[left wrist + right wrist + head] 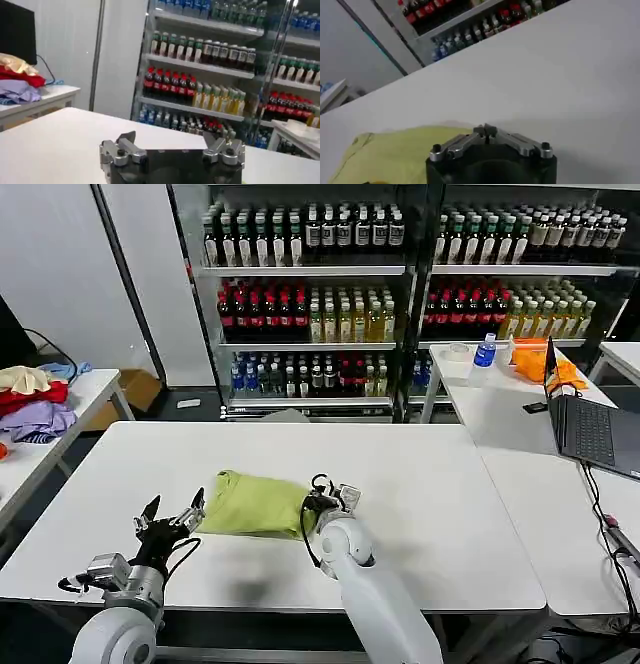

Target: Fold and organize the clothes.

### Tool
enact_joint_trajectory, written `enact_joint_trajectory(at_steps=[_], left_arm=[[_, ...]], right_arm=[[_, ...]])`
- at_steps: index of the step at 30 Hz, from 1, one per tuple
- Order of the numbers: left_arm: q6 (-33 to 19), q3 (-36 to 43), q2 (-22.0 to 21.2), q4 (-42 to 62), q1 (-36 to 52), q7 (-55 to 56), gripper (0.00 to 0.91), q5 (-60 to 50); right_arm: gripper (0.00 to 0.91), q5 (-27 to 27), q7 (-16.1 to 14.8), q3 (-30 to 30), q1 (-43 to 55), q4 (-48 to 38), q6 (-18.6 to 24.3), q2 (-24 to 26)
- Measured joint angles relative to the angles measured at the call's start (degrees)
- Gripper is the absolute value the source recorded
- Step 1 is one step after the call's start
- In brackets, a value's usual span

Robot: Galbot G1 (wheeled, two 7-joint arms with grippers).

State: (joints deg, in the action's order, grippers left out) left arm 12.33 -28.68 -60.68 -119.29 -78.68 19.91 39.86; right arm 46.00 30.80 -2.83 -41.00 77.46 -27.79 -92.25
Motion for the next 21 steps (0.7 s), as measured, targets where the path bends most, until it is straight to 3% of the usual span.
enact_joint_trajectory(at_steps=[11, 21], left_arm=[[-0.15, 0.06, 0.23, 0.52, 0.10, 0.00, 0.907, 0.05], [-0.15, 0.72, 0.33, 0.36, 0.09, -0.02, 0.907, 0.02]], right_arm=[[0.000, -1.74, -1.26, -1.58, 2.00, -2.26, 0.44, 0.03], [0.000, -5.90, -4.82, -2.43, 6.74, -5.96, -0.45, 0.06]])
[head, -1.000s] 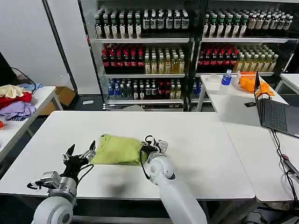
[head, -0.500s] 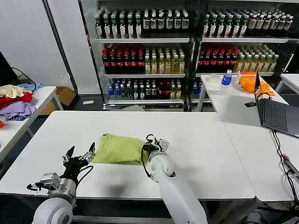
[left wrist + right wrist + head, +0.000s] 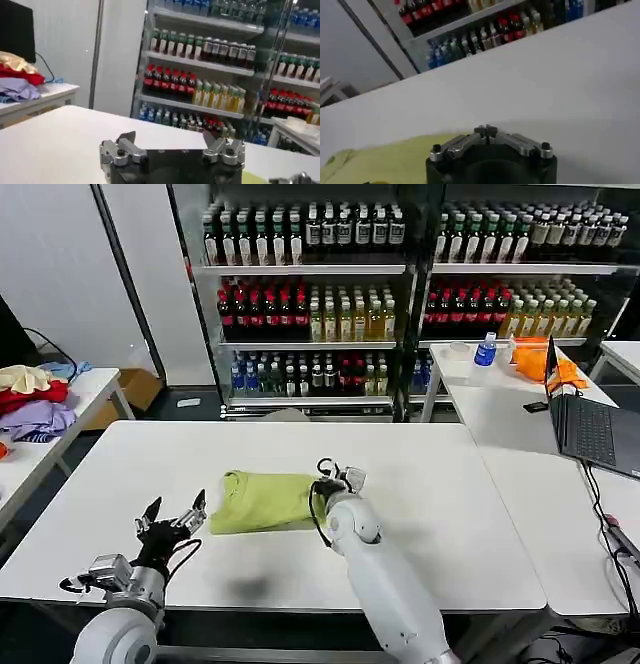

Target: Fold and organize the clothes.

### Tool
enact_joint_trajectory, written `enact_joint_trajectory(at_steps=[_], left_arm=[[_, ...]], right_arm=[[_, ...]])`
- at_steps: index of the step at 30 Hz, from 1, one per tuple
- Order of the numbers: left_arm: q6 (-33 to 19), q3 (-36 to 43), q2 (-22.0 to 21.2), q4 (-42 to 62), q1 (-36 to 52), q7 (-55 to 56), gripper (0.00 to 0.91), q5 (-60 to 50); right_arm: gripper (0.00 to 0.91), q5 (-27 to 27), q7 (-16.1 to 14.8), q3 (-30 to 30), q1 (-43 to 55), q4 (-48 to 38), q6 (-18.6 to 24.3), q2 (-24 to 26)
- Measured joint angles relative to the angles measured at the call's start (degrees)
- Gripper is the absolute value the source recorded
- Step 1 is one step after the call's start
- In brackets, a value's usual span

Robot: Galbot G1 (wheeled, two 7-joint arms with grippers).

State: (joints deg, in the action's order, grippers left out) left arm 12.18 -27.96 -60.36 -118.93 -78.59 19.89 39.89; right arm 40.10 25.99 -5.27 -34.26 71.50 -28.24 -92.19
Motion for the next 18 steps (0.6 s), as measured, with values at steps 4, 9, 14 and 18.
enact_joint_trajectory(at_steps=[4, 9, 14, 18], left_arm=[[0.00, 0.58, -0.12, 0.29, 0.37, -0.02, 0.907, -0.14], [0.12, 1.28, -0.16, 0.71, 0.90, 0.02, 0.907, -0.21], [0.28, 2.07, -0.10, 0.93, 1.70, 0.04, 0.907, -0.21], [0.30, 2.74, -0.10, 1.25, 2.18, 0.04, 0.907, -0.22]], right_arm=[[0.000, -2.60, -2.33, -0.40, 2.11, -1.75, 0.28, 0.00], [0.000, -5.48, -4.86, -0.64, 3.23, -2.45, 0.05, 3.40], [0.000, -7.86, -6.84, -0.96, 3.62, -2.60, 0.05, 7.97], [0.151, -9.73, -8.23, -1.61, 4.31, -3.39, 0.66, 10.82]])
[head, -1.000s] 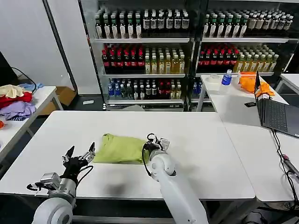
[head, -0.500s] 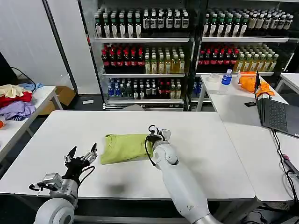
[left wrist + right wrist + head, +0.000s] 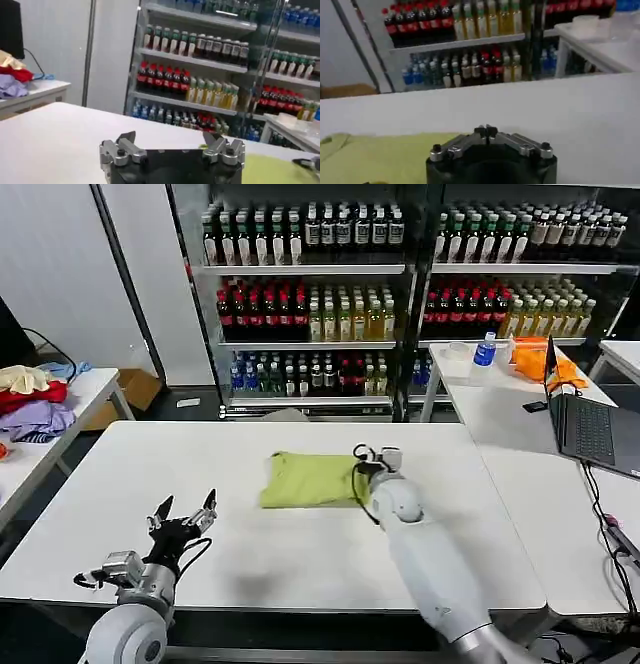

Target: Fold and organize the clothes.

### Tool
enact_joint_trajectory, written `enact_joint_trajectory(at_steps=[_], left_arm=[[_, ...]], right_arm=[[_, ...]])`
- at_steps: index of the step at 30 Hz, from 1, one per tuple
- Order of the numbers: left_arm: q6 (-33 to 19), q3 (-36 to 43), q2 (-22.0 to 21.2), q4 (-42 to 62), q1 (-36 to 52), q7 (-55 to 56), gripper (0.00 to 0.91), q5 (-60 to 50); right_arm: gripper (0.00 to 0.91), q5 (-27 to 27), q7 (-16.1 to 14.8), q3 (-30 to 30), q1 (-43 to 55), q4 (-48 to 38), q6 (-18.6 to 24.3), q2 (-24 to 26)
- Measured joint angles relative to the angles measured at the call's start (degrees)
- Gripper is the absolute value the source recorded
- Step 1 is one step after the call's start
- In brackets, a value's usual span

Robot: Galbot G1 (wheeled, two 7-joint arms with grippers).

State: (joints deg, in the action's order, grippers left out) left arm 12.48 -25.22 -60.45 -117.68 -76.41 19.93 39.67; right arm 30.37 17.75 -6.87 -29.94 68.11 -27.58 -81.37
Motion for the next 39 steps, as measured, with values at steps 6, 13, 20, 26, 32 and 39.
enact_joint_trajectory(at_steps=[6, 13, 20, 26, 32, 39], left_arm=[[0.00, 1.07, -0.30, 0.49, 0.77, 0.02, 0.907, -0.13], [0.00, 1.82, -0.45, 0.57, 1.14, 0.03, 0.907, -0.25], [-0.23, 1.57, -0.23, 0.14, 0.66, -0.29, 0.907, -0.37], [-0.34, 1.03, 0.41, -0.40, 0.41, -0.96, 0.907, -0.87], [-0.36, 0.97, 0.77, -1.06, 0.71, -1.49, 0.907, -1.68], [-0.36, 1.81, 0.82, -1.92, 0.60, -1.93, 0.907, -2.84]], right_arm=[[0.907, -2.19, -2.42, -0.17, 0.33, -0.57, 2.04, 2.62], [0.907, -6.58, -4.83, 0.50, -0.27, 0.47, 6.64, 4.94], [0.907, -11.88, -4.86, -0.10, -4.20, 5.64, 12.70, 7.61], [0.907, -13.88, -5.26, -2.78, -11.43, 15.61, 15.90, 10.57], [0.907, -14.26, -5.45, -7.75, -21.84, 27.45, 17.19, 13.44], [0.907, -14.39, -6.07, -14.48, -33.44, 38.22, 18.20, 14.81]])
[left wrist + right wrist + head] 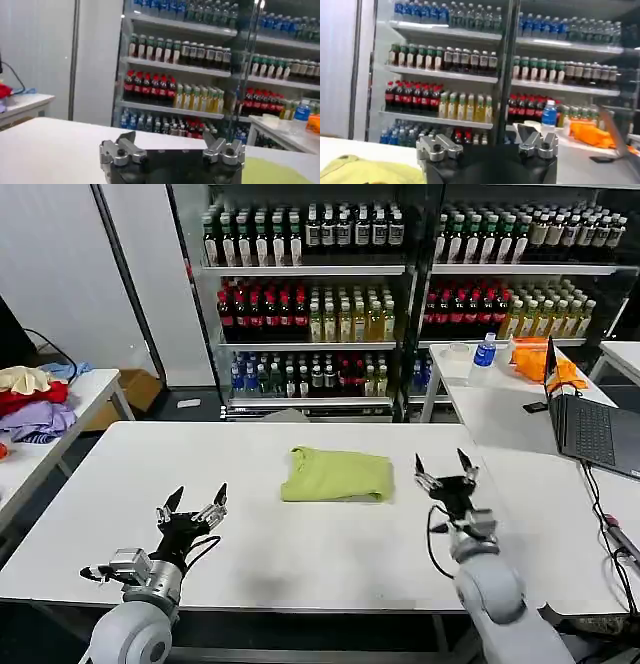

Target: Fold and organize the clothes.

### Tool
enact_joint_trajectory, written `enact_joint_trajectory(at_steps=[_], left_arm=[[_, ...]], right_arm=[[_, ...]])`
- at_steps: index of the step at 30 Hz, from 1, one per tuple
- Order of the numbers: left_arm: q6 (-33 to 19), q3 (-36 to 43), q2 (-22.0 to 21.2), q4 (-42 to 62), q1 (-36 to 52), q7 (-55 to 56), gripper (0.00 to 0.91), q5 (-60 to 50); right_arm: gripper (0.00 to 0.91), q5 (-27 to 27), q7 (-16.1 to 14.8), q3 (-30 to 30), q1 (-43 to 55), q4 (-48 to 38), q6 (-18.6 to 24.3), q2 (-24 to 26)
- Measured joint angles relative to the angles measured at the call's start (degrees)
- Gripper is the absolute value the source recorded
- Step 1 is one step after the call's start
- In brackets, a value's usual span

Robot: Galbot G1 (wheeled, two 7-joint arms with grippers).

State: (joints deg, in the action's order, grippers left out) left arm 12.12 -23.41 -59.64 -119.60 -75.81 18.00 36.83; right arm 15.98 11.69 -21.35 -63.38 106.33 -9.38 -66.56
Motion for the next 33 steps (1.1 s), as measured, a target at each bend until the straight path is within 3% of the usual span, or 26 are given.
enact_joint_trajectory(at_steps=[16, 33], left_arm=[[-0.52, 0.86, -0.21, -0.88, -0.29, -1.17, 0.907, -2.99], [-1.06, 0.36, -0.14, -1.50, -0.96, -2.08, 0.907, -4.23]], right_arm=[[0.907, -0.62, 0.38, -7.42, -13.89, 10.51, 0.35, -0.25], [0.907, -1.85, 0.35, -10.53, -19.83, 14.21, -0.56, -2.38]])
